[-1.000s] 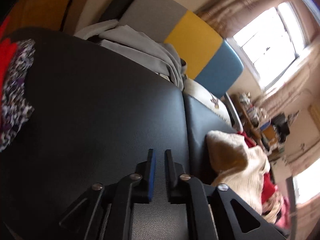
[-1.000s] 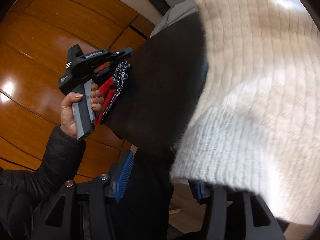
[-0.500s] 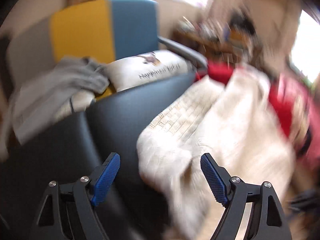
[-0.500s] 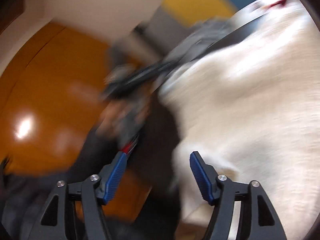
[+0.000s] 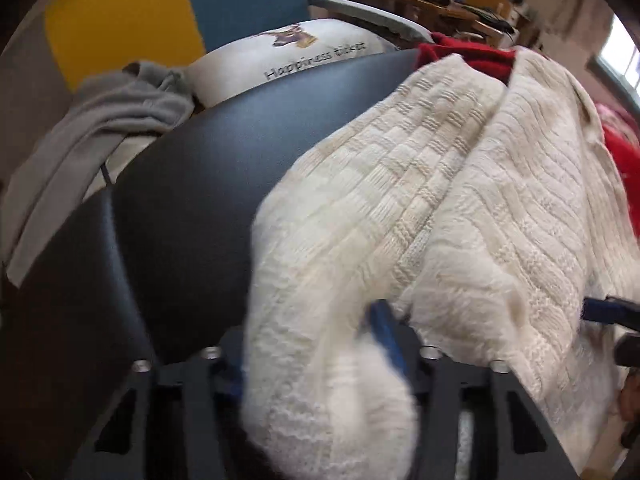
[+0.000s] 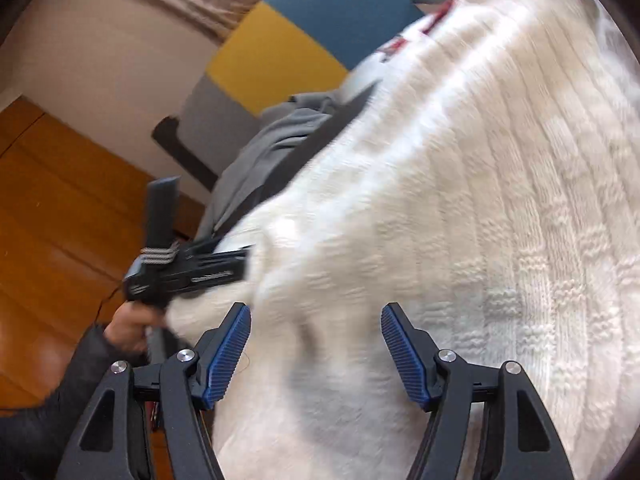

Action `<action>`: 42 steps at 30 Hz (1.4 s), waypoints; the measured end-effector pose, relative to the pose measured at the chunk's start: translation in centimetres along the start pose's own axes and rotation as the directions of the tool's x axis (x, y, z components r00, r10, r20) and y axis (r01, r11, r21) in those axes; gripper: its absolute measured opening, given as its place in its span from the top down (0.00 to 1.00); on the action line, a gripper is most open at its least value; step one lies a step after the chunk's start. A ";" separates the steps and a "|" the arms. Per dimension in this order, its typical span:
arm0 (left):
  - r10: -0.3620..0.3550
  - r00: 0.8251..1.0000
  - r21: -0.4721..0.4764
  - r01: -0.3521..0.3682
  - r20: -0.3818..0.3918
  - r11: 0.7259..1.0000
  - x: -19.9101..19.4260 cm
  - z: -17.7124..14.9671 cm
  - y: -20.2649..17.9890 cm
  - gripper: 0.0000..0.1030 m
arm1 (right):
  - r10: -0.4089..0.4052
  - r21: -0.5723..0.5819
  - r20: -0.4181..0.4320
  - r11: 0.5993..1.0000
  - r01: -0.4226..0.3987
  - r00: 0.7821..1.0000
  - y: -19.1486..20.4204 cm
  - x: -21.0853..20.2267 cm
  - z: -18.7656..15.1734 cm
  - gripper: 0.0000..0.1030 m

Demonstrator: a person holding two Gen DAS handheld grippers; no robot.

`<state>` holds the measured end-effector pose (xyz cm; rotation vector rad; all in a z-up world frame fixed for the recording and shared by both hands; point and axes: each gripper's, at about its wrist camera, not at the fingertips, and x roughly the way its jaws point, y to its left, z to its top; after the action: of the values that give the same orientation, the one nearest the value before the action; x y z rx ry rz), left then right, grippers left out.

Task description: Fold clothes

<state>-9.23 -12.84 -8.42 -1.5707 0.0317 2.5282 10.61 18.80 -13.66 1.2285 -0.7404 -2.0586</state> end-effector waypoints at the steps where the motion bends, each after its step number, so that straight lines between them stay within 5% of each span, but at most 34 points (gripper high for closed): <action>1: -0.009 1.000 -0.048 0.009 0.019 0.999 -0.4 -0.6 1.0 0.72 | -0.005 0.009 0.013 1.000 0.004 1.000 -0.4 -0.2 -0.3 0.35; 4: -0.033 0.996 -0.254 0.054 0.085 0.966 -2.3 -2.8 5.1 0.80 | -0.011 -0.037 0.093 0.999 0.014 0.996 0.1 -0.9 -2.0 0.34; 12: -0.029 0.963 -0.648 0.203 0.269 0.734 -8.2 -14.4 15.0 0.83 | -0.081 -0.208 0.046 0.974 0.088 0.996 2.5 -1.2 -3.1 0.17; 13: -0.043 0.955 -0.683 0.241 0.293 0.689 -8.6 -15.9 16.2 0.83 | -0.076 -0.231 0.035 0.969 0.082 0.996 3.5 -0.7 -3.8 0.14; 15: -0.082 0.920 -0.757 0.364 0.383 0.542 -9.6 -19.4 19.0 0.78 | -0.090 -0.285 0.021 0.954 0.093 0.996 5.5 0.2 -5.2 0.12; 18: 0.044 0.863 -0.808 0.453 0.504 0.376 -13.9 -24.4 22.7 0.73 | -0.092 -0.339 -0.008 0.937 0.084 0.996 8.2 1.9 -7.4 0.10; 19: 0.095 0.851 -0.811 0.450 0.516 0.375 -15.6 -25.4 23.3 0.73 | -0.077 -0.346 -0.034 0.936 0.060 0.996 9.4 3.5 -8.1 0.10; 21: 0.164 0.844 -0.794 0.389 0.511 0.467 -19.4 -26.2 23.4 0.73 | -0.032 -0.369 -0.102 0.929 -0.008 0.994 11.6 5.4 -9.9 0.06; 23: 0.163 0.855 -0.758 0.329 0.492 0.563 -21.6 -25.7 22.4 0.62 | -0.016 -0.417 -0.148 0.908 -0.047 0.989 12.3 5.4 -11.2 0.03; 27: 0.099 0.867 -0.618 0.264 0.489 0.741 -22.1 -22.1 18.1 0.42 | 0.020 -0.434 -0.206 0.894 -0.110 0.978 12.6 4.8 -13.7 0.03; 31: -0.047 0.869 -0.436 0.293 0.493 0.851 -19.7 -16.5 13.3 0.29 | 0.047 -0.450 -0.254 0.878 -0.161 0.966 12.7 4.8 -14.9 0.03; 32: -0.077 0.881 -0.390 0.283 0.466 0.876 -18.6 -14.8 11.9 0.25 | 0.047 -0.460 -0.266 0.872 -0.170 0.963 12.9 4.9 -15.2 0.03; 34: -0.083 0.915 -0.339 0.230 0.395 0.912 -16.3 -11.8 9.9 0.24 | 0.045 -0.481 -0.286 0.857 -0.184 0.957 13.4 6.2 -14.8 0.03; 37: -0.064 0.956 -0.346 0.166 0.286 0.923 -11.8 -8.7 9.3 0.25 | 0.009 -0.500 -0.331 0.846 -0.184 0.944 13.6 7.3 -13.1 0.04; 39: -0.059 0.971 -0.381 0.146 0.230 0.913 -9.8 -9.2 10.5 0.26 | -0.048 -0.518 -0.368 0.840 -0.162 0.928 13.1 6.7 -11.2 0.15; 40: -0.057 0.978 -0.397 0.135 0.202 0.908 -8.9 -9.5 11.0 0.26 | -0.095 -0.543 -0.365 0.829 -0.129 0.926 11.9 5.7 -9.0 0.28; 42: -0.049 0.985 -0.374 0.108 0.165 0.921 -8.3 -10.5 11.7 0.26 | -0.179 -0.597 -0.292 0.802 -0.032 0.939 11.3 4.6 -6.1 0.29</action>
<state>1.93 -26.57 -6.52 -1.4513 -0.5655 2.6982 16.90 7.17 -10.47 1.1871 0.1300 -1.8503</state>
